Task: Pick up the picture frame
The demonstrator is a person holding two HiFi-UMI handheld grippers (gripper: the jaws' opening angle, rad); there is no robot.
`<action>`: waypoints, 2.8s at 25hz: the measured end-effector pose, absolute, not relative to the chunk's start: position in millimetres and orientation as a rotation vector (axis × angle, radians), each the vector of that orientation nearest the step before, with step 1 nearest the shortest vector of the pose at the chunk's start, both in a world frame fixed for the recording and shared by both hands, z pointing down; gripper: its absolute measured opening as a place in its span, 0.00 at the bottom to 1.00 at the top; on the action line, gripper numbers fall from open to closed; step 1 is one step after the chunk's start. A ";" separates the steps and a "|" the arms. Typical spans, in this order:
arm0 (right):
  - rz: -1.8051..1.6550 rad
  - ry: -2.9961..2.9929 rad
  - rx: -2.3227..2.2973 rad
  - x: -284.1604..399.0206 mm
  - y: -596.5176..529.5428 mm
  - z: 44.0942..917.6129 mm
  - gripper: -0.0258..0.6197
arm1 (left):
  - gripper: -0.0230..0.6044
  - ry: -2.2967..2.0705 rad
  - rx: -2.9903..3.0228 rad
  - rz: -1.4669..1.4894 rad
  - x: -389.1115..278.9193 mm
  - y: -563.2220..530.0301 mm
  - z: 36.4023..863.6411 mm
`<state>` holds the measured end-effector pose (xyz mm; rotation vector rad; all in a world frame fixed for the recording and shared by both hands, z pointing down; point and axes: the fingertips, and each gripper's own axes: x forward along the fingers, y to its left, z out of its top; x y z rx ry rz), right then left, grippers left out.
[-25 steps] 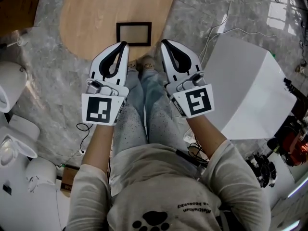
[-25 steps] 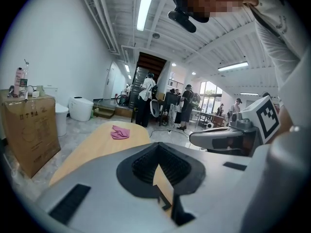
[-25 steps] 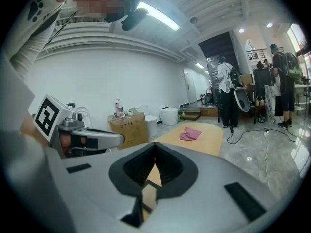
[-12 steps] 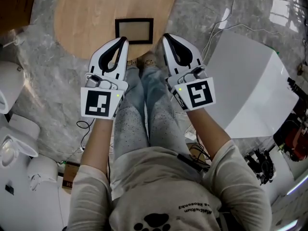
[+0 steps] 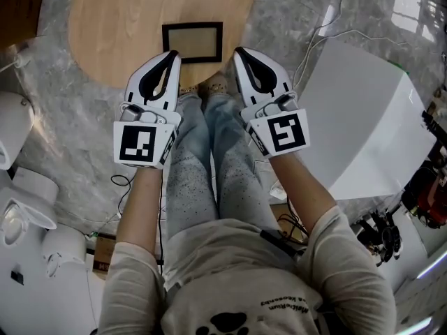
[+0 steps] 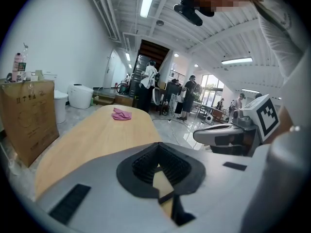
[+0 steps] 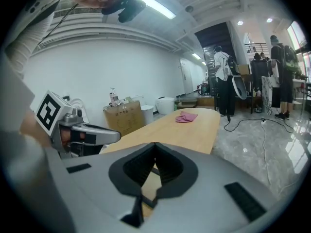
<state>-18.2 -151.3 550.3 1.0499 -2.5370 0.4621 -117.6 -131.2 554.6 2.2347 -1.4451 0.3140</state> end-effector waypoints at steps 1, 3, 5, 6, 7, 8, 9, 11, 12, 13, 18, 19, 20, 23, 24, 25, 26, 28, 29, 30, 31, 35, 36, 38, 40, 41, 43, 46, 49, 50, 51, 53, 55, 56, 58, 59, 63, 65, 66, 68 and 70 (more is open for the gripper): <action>0.455 -2.532 1.046 -17.3 -151.3 554.0 0.05 | 0.05 -1.443 2.231 0.317 -117.5 -131.5 558.2; 0.456 -2.521 1.044 -15.1 -151.4 562.1 0.05 | 0.05 -1.440 2.230 0.329 -116.8 -131.6 565.5; 0.462 -2.511 1.047 -13.2 -151.4 570.0 0.05 | 0.05 -1.436 2.231 0.344 -116.5 -130.8 573.7; 0.465 -2.506 1.051 -12.2 -151.6 573.3 0.05 | 0.05 -1.432 2.231 0.352 -116.5 -130.3 577.9; 0.467 -2.502 1.056 -11.3 -152.1 576.2 0.05 | 0.05 -1.427 2.230 0.359 -116.5 -129.9 582.0; 0.469 -2.498 1.061 -10.3 -152.7 578.8 0.05 | 0.05 -1.422 2.227 0.365 -116.6 -129.6 586.0; 0.471 -2.495 1.064 -9.5 -153.3 581.2 0.05 | 0.05 -1.417 2.225 0.373 -116.8 -129.2 590.0; 0.477 -2.488 1.066 -8.8 -153.7 586.0 0.05 | 0.05 -1.408 2.220 0.397 -117.4 -128.5 598.5; 0.480 -2.485 1.066 -8.8 -153.6 588.4 0.05 | 0.05 -1.404 2.217 0.411 -117.9 -128.1 602.8; 0.484 -2.482 1.066 -8.8 -153.2 590.8 0.05 | 0.05 -1.400 2.212 0.423 -118.5 -127.6 607.1; 0.503 -2.464 1.060 -10.6 -149.7 603.4 0.05 | 0.05 -1.387 2.182 0.464 -123.1 -126.4 626.4; 0.507 -2.461 1.057 -11.0 -149.0 605.6 0.05 | 0.05 -1.383 2.177 0.472 -123.6 -126.2 630.0; 0.511 -2.458 1.056 -11.4 -148.5 607.7 0.05 | 0.05 -1.380 2.171 0.479 -124.0 -126.1 633.3; 0.523 -2.446 1.049 -13.6 -147.7 615.4 0.05 | 0.05 -1.367 2.156 0.502 -126.0 -125.6 643.5; 0.527 -2.442 1.044 -15.1 -147.2 618.4 0.05 | 0.05 -1.360 2.149 0.509 -126.9 -125.1 646.8; 0.530 -2.438 1.037 -16.9 -146.7 621.4 0.05 | 0.05 -1.356 2.141 0.516 -128.1 -124.8 650.1; 0.534 -2.434 1.031 -18.5 -146.3 624.5 0.05 | 0.05 -1.354 2.133 0.524 -129.6 -124.7 653.3; 0.543 -2.425 1.022 -20.8 -146.0 630.7 0.05 | 0.05 -1.354 2.112 0.544 -133.1 -124.9 660.4; 0.547 -2.419 1.020 -21.5 -145.6 633.6 0.05 | 0.05 -1.353 2.100 0.556 -134.9 -124.7 664.1; 0.551 -2.414 1.018 -21.7 -144.8 636.1 0.05 | 0.05 -1.352 2.089 0.566 -136.4 -124.1 667.5; 0.554 -2.408 1.017 -21.7 -143.9 638.3 0.05 | 0.05 -1.349 2.080 0.576 -137.7 -123.6 670.7; 0.567 -2.386 1.016 -18.1 -142.3 645.5 0.05 | 0.05 -1.333 2.039 0.601 -142.7 -124.2 683.0; 0.570 -2.381 1.016 -16.6 -142.1 647.3 0.05 | 0.06 -1.330 2.024 0.605 -144.2 -124.8 686.5; 0.574 -2.371 1.017 -13.3 -141.8 650.8 0.05 | 0.22 -1.315 1.993 0.607 -146.0 -125.6 694.6; 0.578 -2.365 1.017 -11.0 -142.0 653.3 0.05 | 0.27 -1.291 1.964 0.610 -147.4 -125.8 702.8; 0.581 -2.363 1.018 -10.3 -142.3 654.1 0.05 | 0.27 -1.285 1.951 0.620 -148.9 -126.0 706.5; 0.587 -2.359 1.020 -9.4 -143.2 654.9 0.05 | 0.27 -1.282 1.929 0.653 -152.9 -126.4 712.8; 0.596 -2.357 1.026 -7.5 -145.1 655.4 0.05 | 0.27 -1.276 1.897 0.684 -156.1 -128.1 719.4; 0.606 -2.353 1.031 -3.2 -146.6 657.0 0.05 | 0.23 -1.265 1.860 0.704 -155.7 -128.1 725.2; 0.610 -2.351 1.034 -1.4 -147.2 657.5 0.05 | 0.22 -1.265 1.847 0.709 -155.5 -128.0 726.8; 0.613 -2.349 1.037 0.5 -147.8 658.0 0.05 | 0.21 -1.267 1.838 0.712 -155.2 -128.1 727.7; 0.619 -2.344 1.041 4.1 -148.5 659.4 0.05 | 0.21 -1.270 1.830 0.711 -153.9 -128.7 728.2; 0.624 -2.339 1.043 8.0 -148.7 661.3 0.05 | 0.21 -1.268 1.832 0.715 -150.8 -129.7 728.3; 0.628 -2.336 1.044 10.4 -148.5 662.3 0.05 | 0.21 -1.267 1.833 0.720 -148.7 -130.4 728.4; 0.635 -2.328 1.050 16.4 -148.0 664.6 0.05 | 0.21 -1.265 1.835 0.726 -143.7 -131.7 728.5; 0.640 -2.323 1.053 19.6 -147.9 665.8 0.05 | 0.21 -1.263 1.836 0.727 -140.7 -132.6 728.4; 0.660 -2.304 1.069 32.5 -147.6 670.9 0.05 | 0.21 -1.251 1.852 0.735 -127.2 -137.0 728.2; 0.675 -2.295 1.073 37.9 -145.9 673.4 0.05 | 0.21 -1.246 1.859 0.738 -120.6 -137.9 727.4; 0.685 -2.292 1.073 39.7 -144.5 674.5 0.05 | 0.21 -1.243 1.863 0.740 -118.1 -137.9 726.8; 0.716 -2.289 1.071 41.5 -141.8 677.1 0.05 | 0.21 -1.238 1.871 0.745 -114.7 -137.9 725.8; 0.754 -2.288 1.068 43.8 -140.6 680.8 0.05 | 0.21 -1.231 1.879 0.752 -110.5 -139.4 725.7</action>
